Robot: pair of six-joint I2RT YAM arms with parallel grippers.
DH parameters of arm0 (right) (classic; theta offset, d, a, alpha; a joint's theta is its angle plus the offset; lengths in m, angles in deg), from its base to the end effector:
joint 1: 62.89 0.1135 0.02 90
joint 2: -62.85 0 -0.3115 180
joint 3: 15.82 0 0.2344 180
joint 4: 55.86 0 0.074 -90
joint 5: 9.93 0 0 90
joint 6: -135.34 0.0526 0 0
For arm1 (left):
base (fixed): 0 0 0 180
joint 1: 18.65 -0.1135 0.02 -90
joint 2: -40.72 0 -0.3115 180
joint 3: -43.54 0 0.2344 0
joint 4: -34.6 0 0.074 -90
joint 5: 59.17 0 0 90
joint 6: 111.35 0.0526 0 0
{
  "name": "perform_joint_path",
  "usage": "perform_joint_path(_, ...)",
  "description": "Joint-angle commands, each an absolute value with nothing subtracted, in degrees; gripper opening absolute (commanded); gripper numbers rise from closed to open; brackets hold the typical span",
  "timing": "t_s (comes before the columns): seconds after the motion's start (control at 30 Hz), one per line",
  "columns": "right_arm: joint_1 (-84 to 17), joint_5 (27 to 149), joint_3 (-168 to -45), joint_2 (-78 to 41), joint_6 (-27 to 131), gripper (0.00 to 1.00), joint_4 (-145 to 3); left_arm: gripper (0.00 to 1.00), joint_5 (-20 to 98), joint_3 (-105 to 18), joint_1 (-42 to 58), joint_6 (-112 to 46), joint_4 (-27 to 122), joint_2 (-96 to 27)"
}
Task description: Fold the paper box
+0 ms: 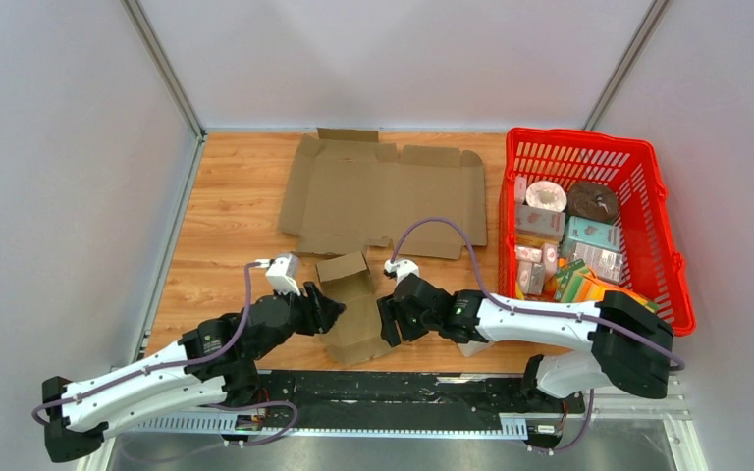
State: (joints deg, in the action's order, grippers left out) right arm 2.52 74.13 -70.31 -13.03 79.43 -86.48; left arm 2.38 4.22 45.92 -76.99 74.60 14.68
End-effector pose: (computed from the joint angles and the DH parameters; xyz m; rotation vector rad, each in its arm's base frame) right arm 0.1048 0.2160 0.2305 -0.6506 2.4913 0.5901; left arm 0.0551 -0.0576 0.2500 -0.1600 2.0733 -0.8379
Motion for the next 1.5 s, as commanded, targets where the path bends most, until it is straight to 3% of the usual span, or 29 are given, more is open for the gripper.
perform_joint_path(0.0, 2.24, 78.49, -71.43, -15.11, 81.73, 0.62, -85.63, 0.59, 25.06, 1.74, 45.86, -64.53, 71.51, 11.65)
perform_joint_path(0.13, 2.32, 74.63, -72.21, -11.0, 80.77, 0.67, -89.48, 0.61, 29.95, -2.74, 50.24, -57.05, 70.61, 0.67)
perform_joint_path(0.23, 2.24, 65.24, -76.86, -6.0, 80.32, 0.76, -100.63, 0.63, 18.9, -10.73, 60.51, -50.37, 76.84, -10.84)
perform_joint_path(0.4, -2.31, 51.07, -83.28, 2.98, 80.94, 0.87, -116.02, 0.63, 8.69, -20.32, 67.83, -44.39, 82.12, -27.97)
perform_joint_path(0.6, -11.37, 49.13, -87.33, 15.81, 77.43, 0.91, -119.38, 0.63, 6.57, -23.84, 70.29, -41.22, 81.33, -35.72)
perform_joint_path(0.8, -12.53, 47.55, -91.11, 23.63, 73.3, 0.93, -119.2, 0.63, 3.06, -32.72, 71.7, -40.25, 90.73, -49.62)
perform_joint_path(1.2, -12.53, 52.2, -90.68, 26.55, 73.12, 0.95, -118.23, 0.56, -3.27, -38.17, 72.58, -41.31, 96.8, -61.31)
perform_joint_path(1.3, -12.62, 52.56, -90.41, 27.6, 73.03, 0.95, -117.71, 0.53, -3.71, -38.88, 72.67, -41.39, 97.24, -64.13)
perform_joint_path(1.47, -12.62, 53.17, -90.33, 27.95, 72.94, 0.95, -117.88, 0.38, -5.91, -40.11, 72.58, -42.1, 99.0, -65.72)
